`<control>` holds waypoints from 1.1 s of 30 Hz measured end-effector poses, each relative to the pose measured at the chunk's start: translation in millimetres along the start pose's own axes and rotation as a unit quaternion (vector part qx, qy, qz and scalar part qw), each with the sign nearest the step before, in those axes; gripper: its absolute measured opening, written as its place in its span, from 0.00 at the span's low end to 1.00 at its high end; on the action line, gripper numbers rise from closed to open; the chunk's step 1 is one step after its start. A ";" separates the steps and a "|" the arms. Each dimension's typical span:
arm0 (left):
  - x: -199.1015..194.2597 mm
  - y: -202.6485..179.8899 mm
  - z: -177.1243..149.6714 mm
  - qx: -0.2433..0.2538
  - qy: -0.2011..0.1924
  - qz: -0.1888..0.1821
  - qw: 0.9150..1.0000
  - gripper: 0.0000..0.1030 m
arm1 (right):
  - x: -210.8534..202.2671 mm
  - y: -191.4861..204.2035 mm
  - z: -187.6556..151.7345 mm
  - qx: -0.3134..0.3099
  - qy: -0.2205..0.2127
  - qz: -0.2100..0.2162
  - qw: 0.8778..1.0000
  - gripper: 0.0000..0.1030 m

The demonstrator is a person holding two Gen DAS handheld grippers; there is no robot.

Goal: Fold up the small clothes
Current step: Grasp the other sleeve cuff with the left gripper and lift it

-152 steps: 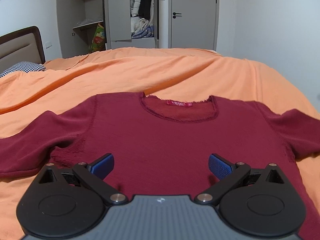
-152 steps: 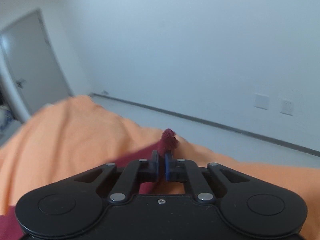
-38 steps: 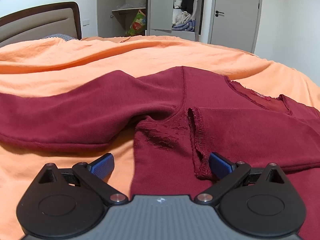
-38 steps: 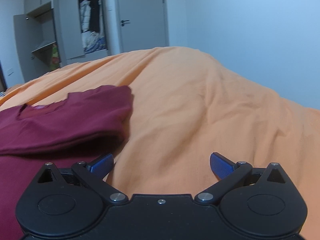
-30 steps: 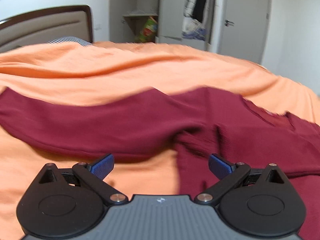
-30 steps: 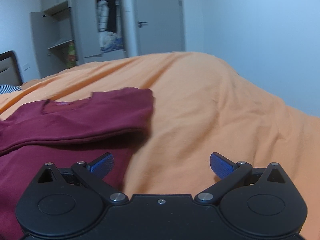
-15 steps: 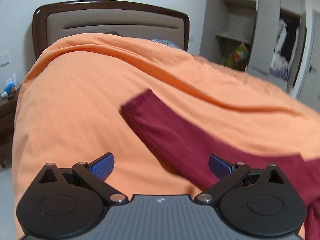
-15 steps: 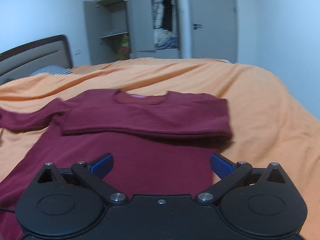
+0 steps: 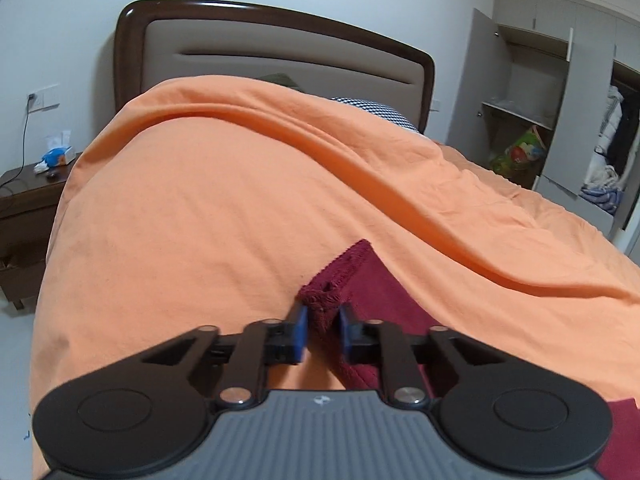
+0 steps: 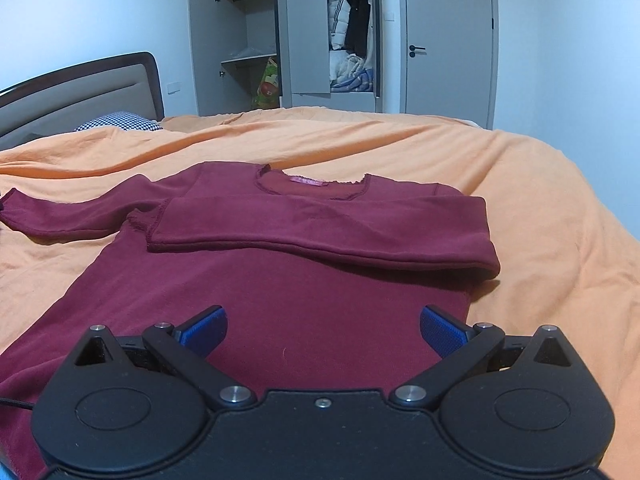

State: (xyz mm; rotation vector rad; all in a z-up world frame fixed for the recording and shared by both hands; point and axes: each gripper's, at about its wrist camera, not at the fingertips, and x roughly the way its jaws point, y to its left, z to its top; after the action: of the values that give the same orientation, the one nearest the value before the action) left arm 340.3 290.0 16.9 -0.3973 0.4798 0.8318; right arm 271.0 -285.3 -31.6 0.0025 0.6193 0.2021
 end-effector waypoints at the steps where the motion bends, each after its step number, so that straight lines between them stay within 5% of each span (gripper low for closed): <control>1: -0.5 1.0 -0.3 -0.005 -0.003 -0.005 1.000 0.09 | -0.3 -0.5 -0.9 0.001 0.000 0.000 1.000 0.99; 8: -27.8 -25.2 10.4 0.034 -0.051 -0.060 0.996 0.06 | 1.6 -2.9 -4.9 0.013 -0.001 0.005 1.000 0.99; 14: -81.9 -78.6 27.4 0.088 -0.120 -0.146 0.978 0.06 | -1.8 -8.2 -7.6 0.023 -0.009 0.007 1.000 0.99; 22: -164.9 -165.2 8.8 0.171 -0.155 -0.285 0.931 0.06 | -8.2 -26.3 -13.8 0.050 -0.013 -0.007 0.999 0.99; 33: -227.9 -265.9 -92.0 0.261 -0.101 -0.424 0.862 0.06 | -25.5 -50.6 -26.3 0.068 -0.015 -0.036 0.997 0.99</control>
State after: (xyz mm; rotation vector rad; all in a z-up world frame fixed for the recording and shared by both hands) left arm 392.2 -57.3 105.4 0.0123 0.2682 -0.1326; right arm 245.1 -341.3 -41.5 0.1141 0.6021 0.0899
